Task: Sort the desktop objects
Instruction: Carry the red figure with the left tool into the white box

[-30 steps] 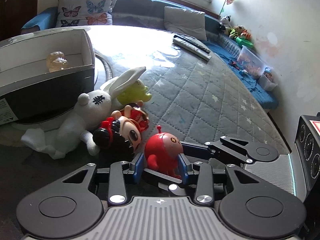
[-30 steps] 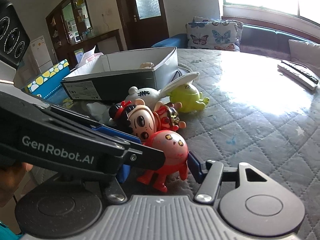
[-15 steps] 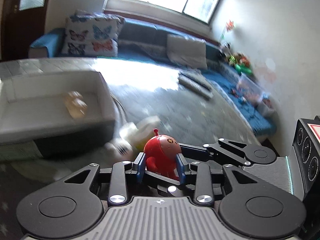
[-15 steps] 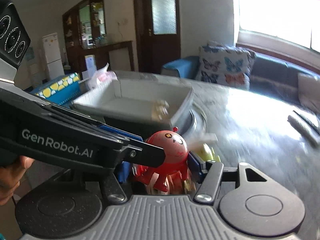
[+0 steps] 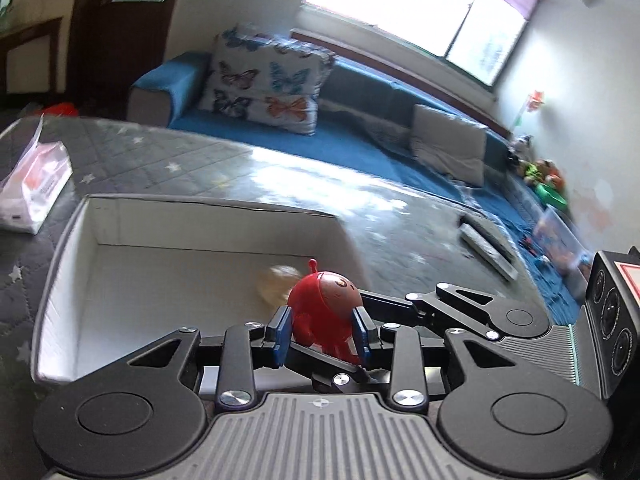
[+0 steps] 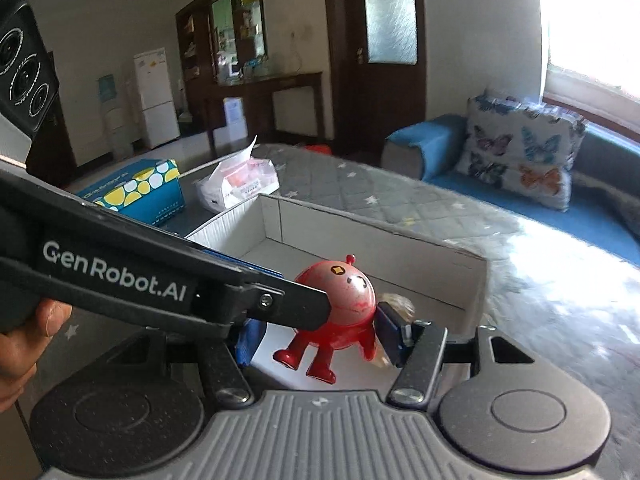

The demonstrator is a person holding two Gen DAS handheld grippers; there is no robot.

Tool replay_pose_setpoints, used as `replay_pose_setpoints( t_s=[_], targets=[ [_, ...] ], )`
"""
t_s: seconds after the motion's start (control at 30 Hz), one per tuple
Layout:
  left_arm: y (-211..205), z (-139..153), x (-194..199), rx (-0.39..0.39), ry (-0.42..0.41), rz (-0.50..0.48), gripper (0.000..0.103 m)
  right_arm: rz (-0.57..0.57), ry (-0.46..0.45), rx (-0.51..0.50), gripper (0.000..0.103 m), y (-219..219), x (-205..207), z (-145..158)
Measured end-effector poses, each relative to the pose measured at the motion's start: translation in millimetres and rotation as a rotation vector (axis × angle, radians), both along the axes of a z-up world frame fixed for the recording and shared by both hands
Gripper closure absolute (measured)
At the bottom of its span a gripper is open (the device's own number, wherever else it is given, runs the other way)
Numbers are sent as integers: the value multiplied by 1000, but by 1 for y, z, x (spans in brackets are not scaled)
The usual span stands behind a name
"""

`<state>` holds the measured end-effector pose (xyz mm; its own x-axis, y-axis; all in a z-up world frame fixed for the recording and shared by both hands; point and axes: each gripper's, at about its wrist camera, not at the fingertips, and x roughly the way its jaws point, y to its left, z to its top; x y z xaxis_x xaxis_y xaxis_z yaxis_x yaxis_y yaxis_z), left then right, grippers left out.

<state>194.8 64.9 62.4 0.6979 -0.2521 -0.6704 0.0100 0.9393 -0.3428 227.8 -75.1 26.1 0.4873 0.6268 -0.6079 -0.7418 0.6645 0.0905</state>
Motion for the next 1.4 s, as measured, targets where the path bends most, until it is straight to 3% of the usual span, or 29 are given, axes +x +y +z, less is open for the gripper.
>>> replay_pose_setpoints(
  t_s=[0.23,0.53,0.93,1.4],
  targets=[
    [40,-26,40,-24,88,40,68,39,110,-34,43,45,48,-27],
    [61,-51,59,-78,161,47,68,56,160,-126,43,71,64,-51],
    [60,-61,62,-83,181,50,69,55,141,-216,46,84,63,-58],
    [58,-50,56,-67,155,75,69,51,98,-205,46,80,55,-53]
  ],
)
